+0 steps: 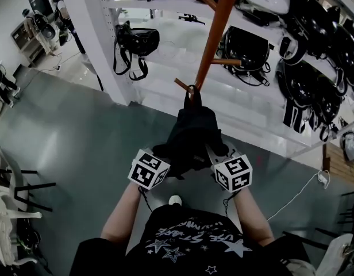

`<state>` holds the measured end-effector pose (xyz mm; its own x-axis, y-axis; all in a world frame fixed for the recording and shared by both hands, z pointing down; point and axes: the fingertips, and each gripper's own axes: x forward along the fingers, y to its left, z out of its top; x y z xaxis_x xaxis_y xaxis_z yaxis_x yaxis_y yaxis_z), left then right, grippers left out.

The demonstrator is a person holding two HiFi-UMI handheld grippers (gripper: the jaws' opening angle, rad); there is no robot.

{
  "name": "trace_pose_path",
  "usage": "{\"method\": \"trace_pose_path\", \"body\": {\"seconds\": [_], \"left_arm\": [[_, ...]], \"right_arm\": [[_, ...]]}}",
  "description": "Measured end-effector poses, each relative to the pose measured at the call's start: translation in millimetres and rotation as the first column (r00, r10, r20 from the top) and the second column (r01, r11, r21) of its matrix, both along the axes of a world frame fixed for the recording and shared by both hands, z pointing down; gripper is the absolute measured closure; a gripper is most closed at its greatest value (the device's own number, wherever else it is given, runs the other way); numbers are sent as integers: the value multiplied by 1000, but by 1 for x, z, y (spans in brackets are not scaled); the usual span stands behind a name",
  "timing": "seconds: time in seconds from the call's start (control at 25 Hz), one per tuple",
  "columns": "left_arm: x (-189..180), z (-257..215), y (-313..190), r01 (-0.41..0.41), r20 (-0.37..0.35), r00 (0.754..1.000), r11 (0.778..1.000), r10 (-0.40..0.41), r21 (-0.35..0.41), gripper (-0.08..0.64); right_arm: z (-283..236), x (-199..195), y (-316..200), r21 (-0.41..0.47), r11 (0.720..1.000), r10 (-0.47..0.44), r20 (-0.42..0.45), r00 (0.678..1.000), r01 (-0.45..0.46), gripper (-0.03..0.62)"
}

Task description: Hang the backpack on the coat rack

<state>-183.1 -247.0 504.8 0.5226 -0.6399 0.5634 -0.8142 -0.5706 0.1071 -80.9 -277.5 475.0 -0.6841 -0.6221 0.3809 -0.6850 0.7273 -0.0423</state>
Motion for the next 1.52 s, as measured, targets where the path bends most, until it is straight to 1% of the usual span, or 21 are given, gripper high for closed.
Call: {"method": "trace_pose_path", "body": {"seconds": [0.2,0.76,1.28,1.52], "left_arm": [[-6,8,-15,-27,-5,1000,999,26,-18,499],[-7,21,-49,-97,3,995,994,98,-59,499],[-1,46,-76,-133,4,991,985,134,-112,499],[-3,59,-80,-128,8,991,982,130,-141,497]], "right_arm": [[8,-5,-11,-15,999,28,0,1000,-28,577],[23,-4,-38,-58,993,100,0,995,-100,577],[47,4,-60,-100,983,150,-22,988,-151,577],[60,2,-64,-119,981,154,-29,988,-156,577]]}}
